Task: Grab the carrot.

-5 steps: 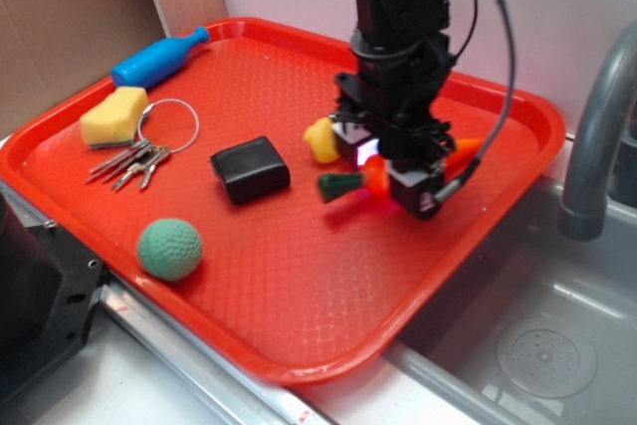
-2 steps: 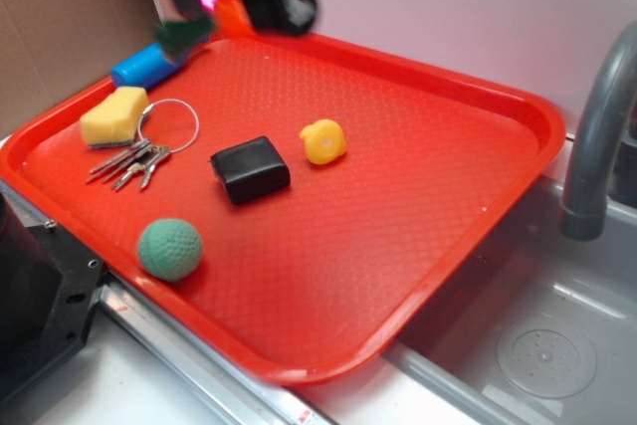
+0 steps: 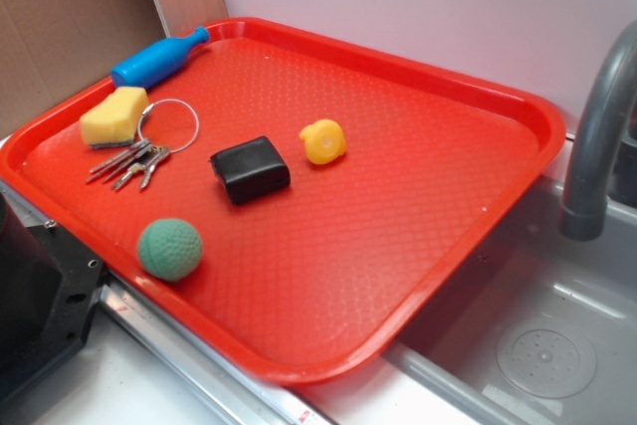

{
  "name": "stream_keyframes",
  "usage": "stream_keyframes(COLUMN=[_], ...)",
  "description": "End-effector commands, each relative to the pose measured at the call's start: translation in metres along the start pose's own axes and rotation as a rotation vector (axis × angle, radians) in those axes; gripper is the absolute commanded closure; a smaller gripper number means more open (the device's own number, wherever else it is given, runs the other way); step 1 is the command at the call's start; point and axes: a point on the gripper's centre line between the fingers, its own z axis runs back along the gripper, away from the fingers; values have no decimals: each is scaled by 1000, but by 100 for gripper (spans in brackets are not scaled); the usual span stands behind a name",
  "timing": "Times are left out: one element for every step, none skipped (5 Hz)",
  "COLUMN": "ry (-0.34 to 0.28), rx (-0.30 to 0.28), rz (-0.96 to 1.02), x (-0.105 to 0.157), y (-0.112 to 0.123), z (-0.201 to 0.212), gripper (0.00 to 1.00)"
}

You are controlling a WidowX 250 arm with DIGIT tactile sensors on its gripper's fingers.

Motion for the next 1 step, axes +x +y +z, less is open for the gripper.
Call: stream_keyframes(ry=[31], rx=[64], rz=[89], x=[12], y=[3], z=[-18], gripper=[100])
